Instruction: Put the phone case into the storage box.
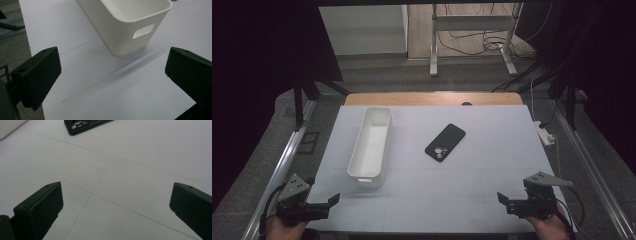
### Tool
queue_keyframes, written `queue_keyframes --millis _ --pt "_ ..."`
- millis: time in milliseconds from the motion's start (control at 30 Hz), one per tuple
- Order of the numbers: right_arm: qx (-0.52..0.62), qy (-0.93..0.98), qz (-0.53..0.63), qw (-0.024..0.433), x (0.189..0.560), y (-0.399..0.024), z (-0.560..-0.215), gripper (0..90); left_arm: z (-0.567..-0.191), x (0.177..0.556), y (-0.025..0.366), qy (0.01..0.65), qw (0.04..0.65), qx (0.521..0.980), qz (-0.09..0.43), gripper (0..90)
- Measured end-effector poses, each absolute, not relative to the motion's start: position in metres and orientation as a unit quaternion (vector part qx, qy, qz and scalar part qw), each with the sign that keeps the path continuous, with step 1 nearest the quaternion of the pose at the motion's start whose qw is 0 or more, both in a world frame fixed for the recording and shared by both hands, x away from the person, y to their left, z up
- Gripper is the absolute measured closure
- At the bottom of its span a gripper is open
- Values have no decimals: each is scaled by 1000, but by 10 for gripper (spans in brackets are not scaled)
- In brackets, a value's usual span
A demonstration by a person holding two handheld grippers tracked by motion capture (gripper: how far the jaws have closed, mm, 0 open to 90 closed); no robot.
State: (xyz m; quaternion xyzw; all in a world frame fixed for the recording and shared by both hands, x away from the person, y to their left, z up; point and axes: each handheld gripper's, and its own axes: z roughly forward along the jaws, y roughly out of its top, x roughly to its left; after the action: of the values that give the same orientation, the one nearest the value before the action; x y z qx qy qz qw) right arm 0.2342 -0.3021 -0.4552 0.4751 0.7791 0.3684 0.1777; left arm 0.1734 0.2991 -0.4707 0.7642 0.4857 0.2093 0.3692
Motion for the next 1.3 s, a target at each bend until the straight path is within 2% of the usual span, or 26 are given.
queue_keyframes --millis 1033,1300 --pt "468 794 349 168 239 -297 -456 0 -472 173 302 477 381 768 193 27" --pt "457 805 342 161 249 -289 -455 0 -472 173 300 475 377 771 194 27"
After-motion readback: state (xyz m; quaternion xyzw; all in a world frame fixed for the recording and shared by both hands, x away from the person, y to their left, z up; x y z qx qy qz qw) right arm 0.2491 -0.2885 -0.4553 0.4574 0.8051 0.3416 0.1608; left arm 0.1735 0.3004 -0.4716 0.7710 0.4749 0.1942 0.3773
